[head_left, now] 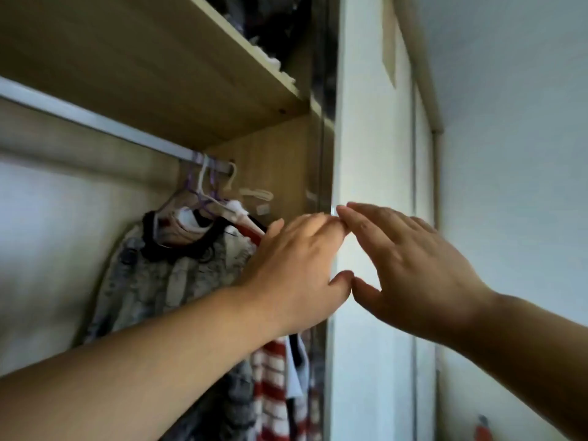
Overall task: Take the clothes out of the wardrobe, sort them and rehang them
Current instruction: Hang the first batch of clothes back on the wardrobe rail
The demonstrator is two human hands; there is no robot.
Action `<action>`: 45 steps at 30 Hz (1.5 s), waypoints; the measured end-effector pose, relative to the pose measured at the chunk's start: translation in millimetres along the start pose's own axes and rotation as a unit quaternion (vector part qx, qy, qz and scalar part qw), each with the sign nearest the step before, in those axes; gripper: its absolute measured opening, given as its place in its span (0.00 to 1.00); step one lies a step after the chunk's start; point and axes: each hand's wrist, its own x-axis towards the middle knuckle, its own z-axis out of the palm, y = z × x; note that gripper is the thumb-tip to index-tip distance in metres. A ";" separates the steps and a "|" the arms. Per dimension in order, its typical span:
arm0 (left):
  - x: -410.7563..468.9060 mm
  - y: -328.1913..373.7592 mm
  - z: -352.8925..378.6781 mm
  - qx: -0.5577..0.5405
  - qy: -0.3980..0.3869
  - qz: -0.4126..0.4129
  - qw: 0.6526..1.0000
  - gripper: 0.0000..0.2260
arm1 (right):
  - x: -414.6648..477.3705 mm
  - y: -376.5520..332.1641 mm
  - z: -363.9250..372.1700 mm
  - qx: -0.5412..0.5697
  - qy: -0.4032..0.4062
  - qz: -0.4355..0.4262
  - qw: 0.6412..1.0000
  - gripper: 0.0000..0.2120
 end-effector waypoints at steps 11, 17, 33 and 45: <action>-98.1 274.0 159.7 -0.180 -0.293 0.149 0.927 0.32 | -343.2 76.1 -94.1 -0.032 -0.376 0.282 0.882 0.39; -126.6 379.4 231.1 -0.260 -0.372 0.151 0.878 0.33 | -468.6 99.3 -134.0 -0.062 -0.459 0.429 0.776 0.37; -85.8 499.7 514.5 -0.376 -0.496 0.228 0.749 0.30 | -628.1 231.3 -8.9 -0.095 -0.432 0.686 0.578 0.31; -23.5 570.1 652.4 -0.383 -0.517 0.279 0.712 0.29 | -692.2 344.9 46.5 -0.093 -0.390 0.748 0.528 0.28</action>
